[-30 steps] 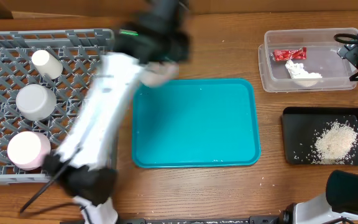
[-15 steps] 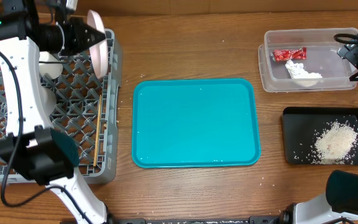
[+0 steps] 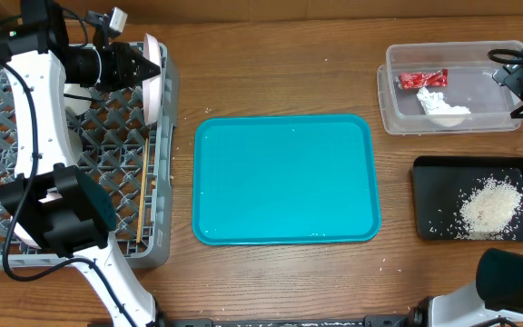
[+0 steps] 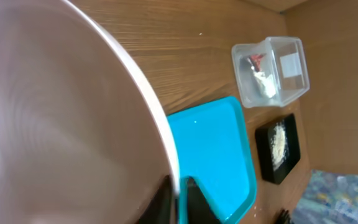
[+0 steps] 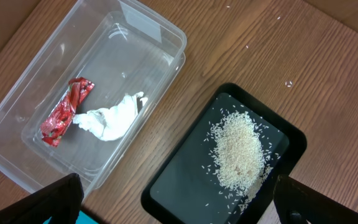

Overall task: Sort waste into correct bins and load items into the dishwasher
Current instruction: 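Lift the plate with the left gripper and carry it to the dish rack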

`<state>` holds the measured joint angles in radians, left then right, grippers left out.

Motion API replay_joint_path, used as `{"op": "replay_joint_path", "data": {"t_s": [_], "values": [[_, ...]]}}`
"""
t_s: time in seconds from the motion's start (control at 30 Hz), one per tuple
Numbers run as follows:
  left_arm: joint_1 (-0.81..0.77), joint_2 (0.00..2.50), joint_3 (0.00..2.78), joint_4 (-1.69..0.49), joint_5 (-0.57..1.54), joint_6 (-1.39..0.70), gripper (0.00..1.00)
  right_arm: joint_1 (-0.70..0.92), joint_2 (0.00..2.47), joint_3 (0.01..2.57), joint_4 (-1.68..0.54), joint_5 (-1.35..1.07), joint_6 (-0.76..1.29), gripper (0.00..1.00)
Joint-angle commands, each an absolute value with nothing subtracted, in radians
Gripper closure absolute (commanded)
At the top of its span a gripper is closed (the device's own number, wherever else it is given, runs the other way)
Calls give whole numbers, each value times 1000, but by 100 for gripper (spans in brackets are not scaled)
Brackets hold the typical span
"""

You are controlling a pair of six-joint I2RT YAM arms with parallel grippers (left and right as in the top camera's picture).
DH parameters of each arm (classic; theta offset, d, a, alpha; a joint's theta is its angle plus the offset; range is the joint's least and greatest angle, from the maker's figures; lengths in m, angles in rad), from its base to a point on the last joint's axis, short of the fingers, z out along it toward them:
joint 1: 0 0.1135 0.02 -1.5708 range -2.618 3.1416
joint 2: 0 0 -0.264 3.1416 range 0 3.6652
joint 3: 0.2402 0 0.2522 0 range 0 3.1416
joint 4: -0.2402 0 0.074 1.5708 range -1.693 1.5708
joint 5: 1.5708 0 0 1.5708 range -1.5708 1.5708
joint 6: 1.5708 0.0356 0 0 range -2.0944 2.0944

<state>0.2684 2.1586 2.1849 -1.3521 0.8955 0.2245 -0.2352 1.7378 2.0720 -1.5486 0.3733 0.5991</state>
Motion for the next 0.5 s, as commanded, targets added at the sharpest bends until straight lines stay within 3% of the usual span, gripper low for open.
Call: {"op": "replay_joint_path", "data": {"t_s": [0.0,0.07,0.2,0.47], "values": [[266,2160,2189,-1353,859,213,36,-237,1730,2075,-1547,388,603,0],[270,2160,2189,-1354,834,155,16,-237,1730,2075,-1547,388,603,0],[283,2151,2197,-1379,849,112,0,-237,1730,2075,-1546,388,603,0],[307,2023,2204,-1482,866,109,0,-237,1730,2075,-1546,388,603,0]]}}
